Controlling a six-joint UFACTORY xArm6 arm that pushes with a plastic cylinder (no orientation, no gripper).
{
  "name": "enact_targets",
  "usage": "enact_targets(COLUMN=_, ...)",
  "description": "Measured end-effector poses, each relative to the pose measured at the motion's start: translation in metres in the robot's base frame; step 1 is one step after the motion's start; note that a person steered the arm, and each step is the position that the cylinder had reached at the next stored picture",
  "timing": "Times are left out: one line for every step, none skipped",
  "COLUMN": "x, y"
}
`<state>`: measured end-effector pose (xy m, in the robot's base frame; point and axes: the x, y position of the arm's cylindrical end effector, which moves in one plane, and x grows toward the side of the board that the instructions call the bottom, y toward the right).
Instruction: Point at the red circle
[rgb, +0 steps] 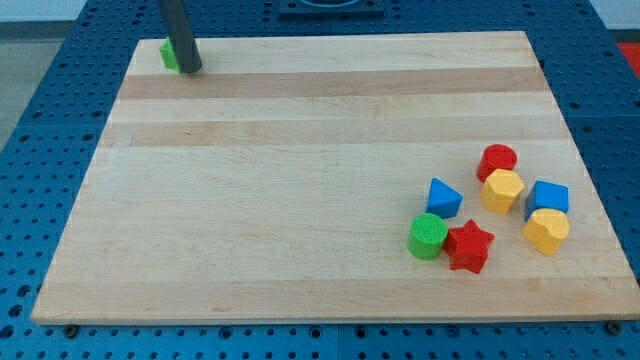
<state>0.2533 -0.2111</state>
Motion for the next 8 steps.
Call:
enact_targets(x=-0.003, y=-0.003)
enact_targets(x=-0.003, y=-0.003)
enact_targets(x=-0.003, y=-0.003)
enact_targets(x=0.019, y=0.000)
enact_targets(x=0.064, y=0.006)
enact_targets(x=0.112, y=0.014)
enact_targets(x=0.147, y=0.039)
enact_targets(x=0.147, y=0.094)
